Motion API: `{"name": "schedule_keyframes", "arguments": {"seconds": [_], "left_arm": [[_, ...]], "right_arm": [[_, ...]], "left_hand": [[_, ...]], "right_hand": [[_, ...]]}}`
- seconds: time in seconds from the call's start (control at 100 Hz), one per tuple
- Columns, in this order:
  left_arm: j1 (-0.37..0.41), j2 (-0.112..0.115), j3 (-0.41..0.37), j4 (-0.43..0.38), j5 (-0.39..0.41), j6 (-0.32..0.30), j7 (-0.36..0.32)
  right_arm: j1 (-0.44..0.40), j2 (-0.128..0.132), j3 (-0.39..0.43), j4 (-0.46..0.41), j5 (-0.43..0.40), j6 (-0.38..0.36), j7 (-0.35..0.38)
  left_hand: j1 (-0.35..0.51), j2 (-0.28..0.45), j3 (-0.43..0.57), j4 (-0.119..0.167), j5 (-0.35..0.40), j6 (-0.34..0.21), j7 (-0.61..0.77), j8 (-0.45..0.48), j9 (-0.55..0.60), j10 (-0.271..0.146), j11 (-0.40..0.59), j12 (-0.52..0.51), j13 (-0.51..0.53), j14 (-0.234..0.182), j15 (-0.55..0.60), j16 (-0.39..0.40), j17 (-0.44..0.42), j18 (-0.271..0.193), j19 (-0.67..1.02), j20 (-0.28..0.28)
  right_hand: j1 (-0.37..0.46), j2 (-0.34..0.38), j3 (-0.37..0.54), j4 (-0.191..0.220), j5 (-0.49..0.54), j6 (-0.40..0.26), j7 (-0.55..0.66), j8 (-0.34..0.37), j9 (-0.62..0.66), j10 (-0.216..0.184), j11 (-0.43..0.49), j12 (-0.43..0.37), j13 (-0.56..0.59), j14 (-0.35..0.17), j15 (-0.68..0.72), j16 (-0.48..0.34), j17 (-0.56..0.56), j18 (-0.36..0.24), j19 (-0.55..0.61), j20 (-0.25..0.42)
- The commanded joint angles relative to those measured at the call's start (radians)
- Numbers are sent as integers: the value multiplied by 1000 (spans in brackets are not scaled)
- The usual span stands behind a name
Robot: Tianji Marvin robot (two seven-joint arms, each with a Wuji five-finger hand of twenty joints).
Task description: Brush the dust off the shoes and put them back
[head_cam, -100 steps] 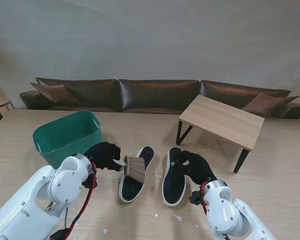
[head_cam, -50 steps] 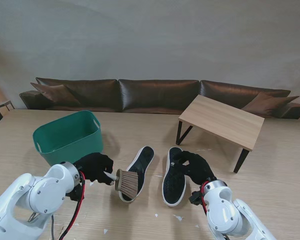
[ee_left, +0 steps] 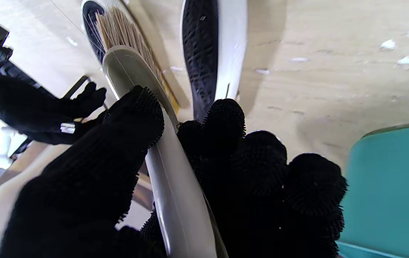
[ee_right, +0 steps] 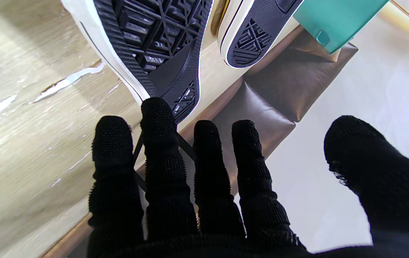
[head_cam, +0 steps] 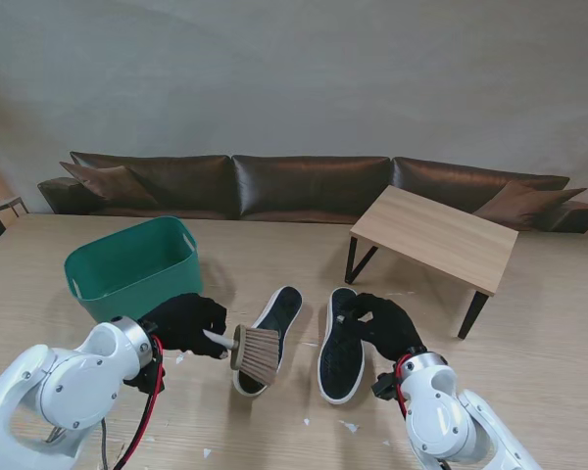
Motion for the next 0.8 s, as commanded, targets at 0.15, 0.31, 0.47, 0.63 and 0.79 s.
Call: {"name": "schedule_keyframes", "arguments": {"seconds": [0.15,0.31,0.47,0.63,0.79], "left_arm": [[-65,-32,60,27,-50,-16,101],[-147,-51,158,92,-85,-13,190],[-240,-71,269,178,-108,0,264],[-322,-95,365,276,-94,28,356],[-389,-125,437,379,-85,54,459]], "right_arm": [[-18,-8,20,-31,-5,-6,-10],[-18,-14,37,-38,-5,-2,-33],[-14,-19,51,-37,1,4,-53],[-11,-24,59,-35,6,8,-69],[-9,-25,60,-35,7,9,-73]], "left_hand": [[85,41,38,30,30,-28,53,27,43,-6,1,-4,56,-27,-6,14,0,3,25,14],[83,38,42,29,32,-27,53,27,43,-7,4,-2,57,-26,-3,15,3,7,26,15],[82,37,45,28,32,-26,53,27,43,-5,5,-1,56,-26,-2,15,4,9,26,15],[80,33,49,26,35,-26,54,27,44,-6,7,0,57,-25,0,14,9,11,26,14],[81,29,54,25,38,-21,54,25,45,-4,10,1,57,-21,3,13,13,20,28,13]], "right_hand": [[-49,17,12,27,5,-5,12,-11,10,7,7,-15,20,3,11,-5,-209,19,2,3],[-48,17,14,27,9,-3,12,-11,13,8,7,-15,23,2,12,-4,-208,20,3,3],[-46,16,17,27,15,0,12,-11,18,11,6,-15,25,5,13,-4,-207,21,3,3],[-44,15,20,26,18,4,11,-12,22,14,6,-15,28,8,13,-3,-205,26,3,3],[-44,15,22,26,20,5,10,-12,24,14,5,-15,29,7,11,-4,-203,26,2,3]]}}
